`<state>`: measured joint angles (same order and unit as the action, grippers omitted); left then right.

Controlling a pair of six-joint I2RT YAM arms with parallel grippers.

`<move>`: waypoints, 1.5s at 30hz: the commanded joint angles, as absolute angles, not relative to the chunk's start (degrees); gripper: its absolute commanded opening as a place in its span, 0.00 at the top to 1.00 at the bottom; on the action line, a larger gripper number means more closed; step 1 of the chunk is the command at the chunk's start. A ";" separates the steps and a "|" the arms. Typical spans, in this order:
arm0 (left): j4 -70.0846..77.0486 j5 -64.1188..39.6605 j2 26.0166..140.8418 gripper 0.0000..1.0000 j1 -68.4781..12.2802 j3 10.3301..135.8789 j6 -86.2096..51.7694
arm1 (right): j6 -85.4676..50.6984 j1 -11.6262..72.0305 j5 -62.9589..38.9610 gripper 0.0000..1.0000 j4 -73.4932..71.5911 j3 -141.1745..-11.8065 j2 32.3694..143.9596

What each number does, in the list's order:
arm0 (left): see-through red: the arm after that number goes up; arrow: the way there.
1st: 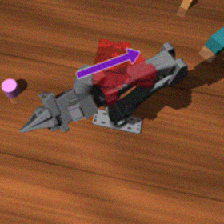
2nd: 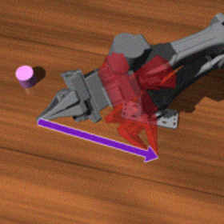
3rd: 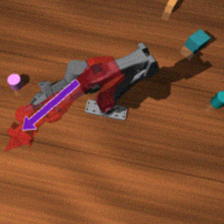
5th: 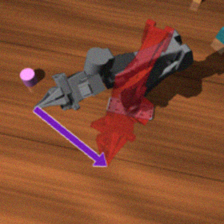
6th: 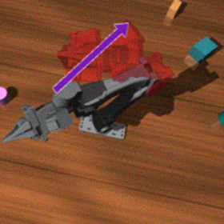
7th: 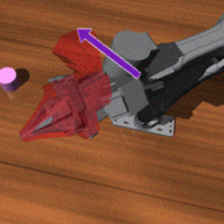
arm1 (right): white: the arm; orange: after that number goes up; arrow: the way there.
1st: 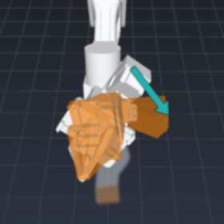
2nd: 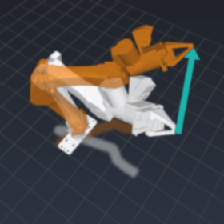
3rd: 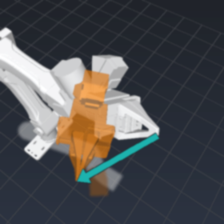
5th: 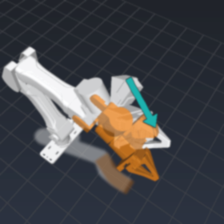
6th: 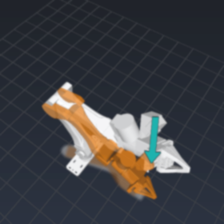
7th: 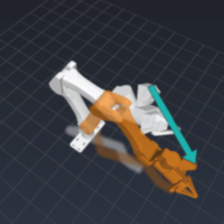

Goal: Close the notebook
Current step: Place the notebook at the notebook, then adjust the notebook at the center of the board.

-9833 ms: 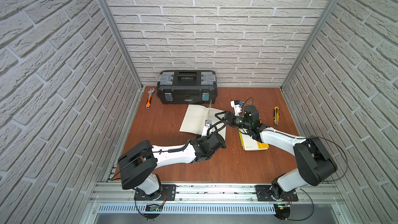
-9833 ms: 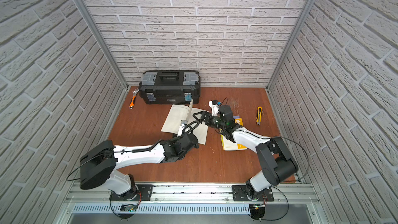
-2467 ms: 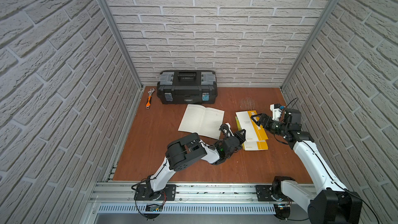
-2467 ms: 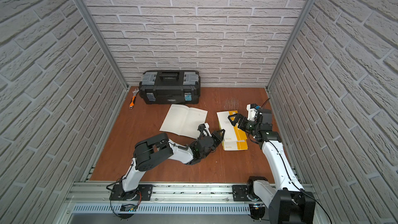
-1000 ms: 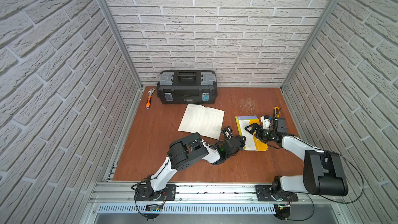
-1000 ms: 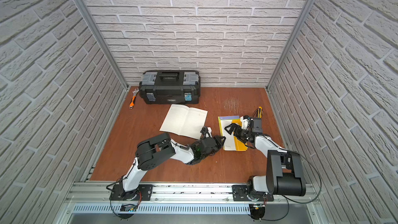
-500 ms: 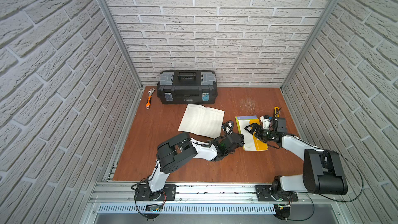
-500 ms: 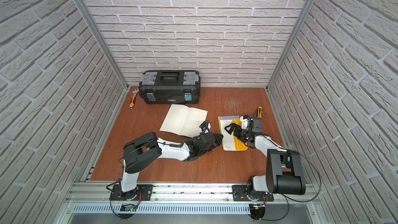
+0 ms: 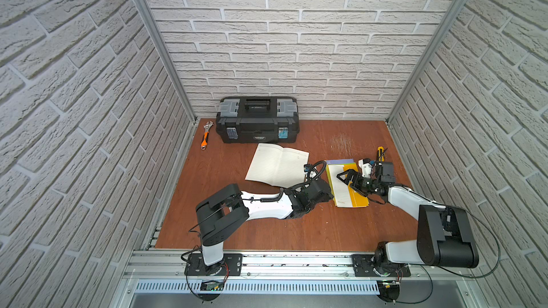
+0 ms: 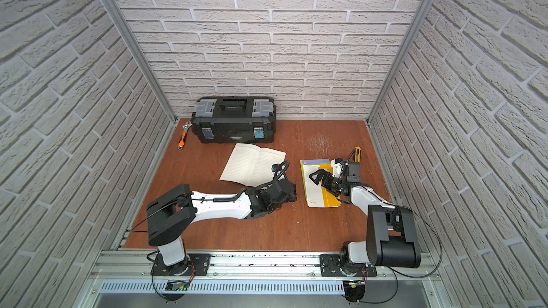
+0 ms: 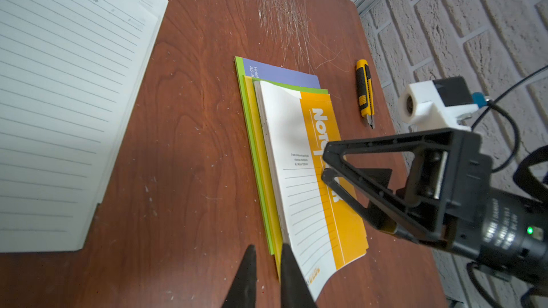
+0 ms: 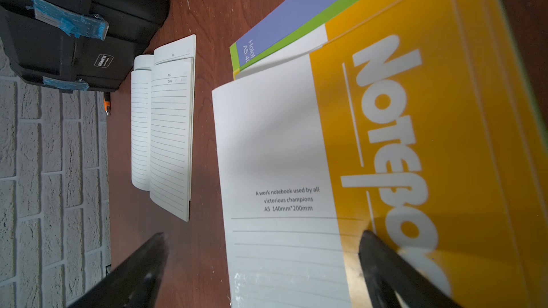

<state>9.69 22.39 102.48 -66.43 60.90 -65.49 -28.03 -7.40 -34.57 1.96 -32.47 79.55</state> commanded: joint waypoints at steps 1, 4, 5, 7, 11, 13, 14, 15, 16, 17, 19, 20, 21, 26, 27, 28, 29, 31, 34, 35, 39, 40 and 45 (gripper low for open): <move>5.71 26.57 98.21 0.84 -66.36 58.85 -61.89 | -27.18 -7.54 -35.60 0.00 2.17 -33.59 78.41; 1.74 30.15 93.22 0.87 -66.36 55.72 -60.34 | -26.42 -7.51 -35.21 0.00 4.29 -34.69 76.65; 0.11 31.51 91.27 0.87 -66.28 54.59 -60.02 | -26.13 -7.47 -34.94 0.00 4.97 -35.08 75.98; -3.63 33.88 86.67 0.83 -65.67 51.60 -59.85 | -25.50 -7.43 -34.46 0.00 7.09 -36.22 74.40; -8.61 36.03 77.69 0.81 -64.61 45.09 -60.15 | -25.94 -5.82 -33.19 0.00 9.11 -37.57 70.25; -11.32 37.59 73.03 0.80 -64.45 41.92 -61.15 | -27.61 -3.91 -33.12 0.00 9.13 -38.51 69.17; -12.33 38.31 71.00 0.79 -64.29 40.59 -61.83 | -28.52 -2.71 -33.21 0.00 8.88 -39.00 69.17; -13.22 39.00 68.81 0.79 -64.10 39.05 -62.47 | -29.52 -1.15 -33.18 0.00 8.51 -39.44 69.32; -14.12 39.55 66.51 0.79 -63.84 37.75 -62.97 | -30.59 0.39 -32.89 0.00 7.90 -39.72 69.60; -15.00 39.87 64.74 0.79 -63.49 36.63 -63.44 | -31.77 1.89 -32.77 0.00 6.84 -39.73 69.96; -17.60 40.08 61.26 0.78 -62.41 35.06 -64.51 | -35.41 5.06 -32.82 0.00 2.43 -39.02 71.48; -18.65 39.99 60.15 0.78 -61.87 34.58 -65.01 | -36.70 6.47 -32.88 0.00 0.52 -38.78 72.43; -19.60 39.70 59.08 0.78 -61.26 34.14 -65.35 | -37.93 8.22 -32.54 0.00 -0.87 -38.78 73.44; -20.27 38.07 56.83 0.75 -60.03 32.92 -65.57 | -39.39 15.35 -28.49 0.00 -2.67 -40.50 78.87; -20.08 37.86 56.65 0.75 -59.99 32.79 -65.64 | -39.23 16.07 -27.53 0.00 -2.25 -40.83 79.66; -19.68 37.77 56.56 0.75 -59.99 32.72 -65.68 | -39.20 16.60 -26.66 0.00 -2.14 -41.02 80.23; -19.44 37.54 56.54 0.75 -59.94 32.69 -65.54 | -39.22 16.74 -26.05 0.00 -2.01 -41.05 80.61; -19.03 37.27 56.51 0.75 -59.90 32.68 -65.52 | -38.81 16.78 -24.58 0.00 -1.03 -41.26 81.52; -18.81 37.05 56.69 0.75 -59.94 32.68 -65.39 | -37.63 16.87 -23.61 0.00 0.46 -41.90 82.57; -18.76 37.01 56.69 0.75 -59.94 32.70 -65.34 | -37.18 16.86 -23.20 0.00 1.08 -42.10 82.80; -18.04 36.90 56.69 0.74 -59.94 32.61 -65.30 | -35.52 16.85 -22.17 0.00 2.95 -42.95 83.64; -18.03 36.89 56.68 0.74 -59.94 32.61 -65.30 | -35.37 16.80 -22.08 0.00 2.91 -43.13 83.80; -17.63 36.83 57.04 0.74 -59.94 32.69 -65.12 | -34.61 16.82 -21.53 0.00 4.17 -44.00 85.12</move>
